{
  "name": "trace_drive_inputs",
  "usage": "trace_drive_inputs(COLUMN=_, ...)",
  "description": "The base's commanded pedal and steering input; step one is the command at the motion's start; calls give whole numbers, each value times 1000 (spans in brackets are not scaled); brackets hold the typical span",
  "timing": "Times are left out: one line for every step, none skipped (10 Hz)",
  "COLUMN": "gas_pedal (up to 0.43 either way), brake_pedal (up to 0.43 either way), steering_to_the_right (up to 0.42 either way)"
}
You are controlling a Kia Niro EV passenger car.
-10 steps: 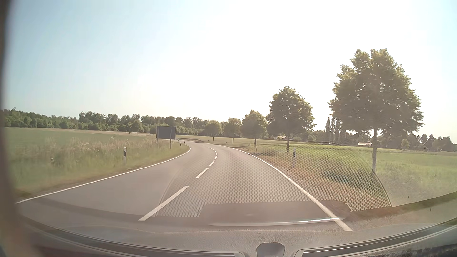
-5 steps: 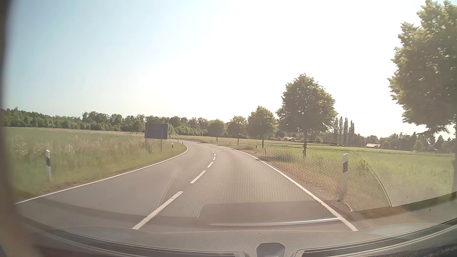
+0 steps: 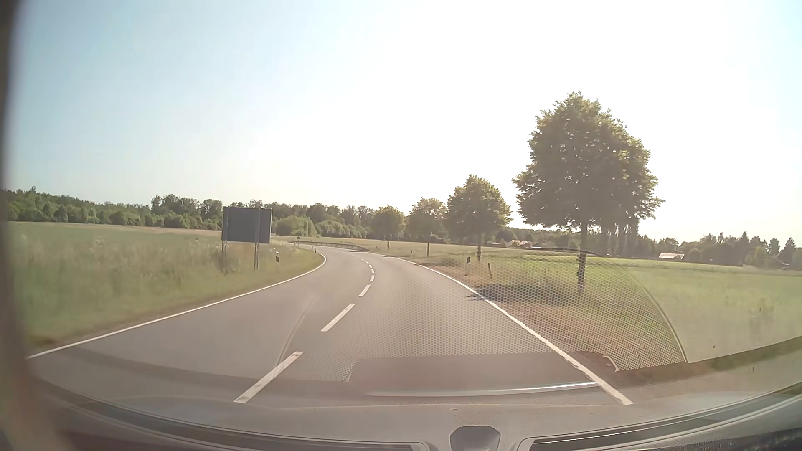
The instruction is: Follow the waypoints while adhering to traffic rules and regulations
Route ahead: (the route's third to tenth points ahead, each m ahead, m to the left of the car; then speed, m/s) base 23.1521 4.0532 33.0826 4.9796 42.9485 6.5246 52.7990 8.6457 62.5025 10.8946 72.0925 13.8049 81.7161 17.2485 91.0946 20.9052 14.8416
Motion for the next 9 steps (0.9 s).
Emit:
trace_drive_inputs(gas_pedal=189, brake_pedal=6, steering_to_the_right=-16)
trace_drive_inputs(gas_pedal=189, brake_pedal=6, steering_to_the_right=-16)
trace_drive_inputs(gas_pedal=189, brake_pedal=6, steering_to_the_right=-16)
trace_drive_inputs(gas_pedal=189, brake_pedal=6, steering_to_the_right=-16)
trace_drive_inputs(gas_pedal=189, brake_pedal=6, steering_to_the_right=-16)
trace_drive_inputs(gas_pedal=189, brake_pedal=6, steering_to_the_right=-16)
trace_drive_inputs(gas_pedal=189, brake_pedal=6, steering_to_the_right=-16)
trace_drive_inputs(gas_pedal=189, brake_pedal=6, steering_to_the_right=-16)
trace_drive_inputs(gas_pedal=189, brake_pedal=6, steering_to_the_right=-16)
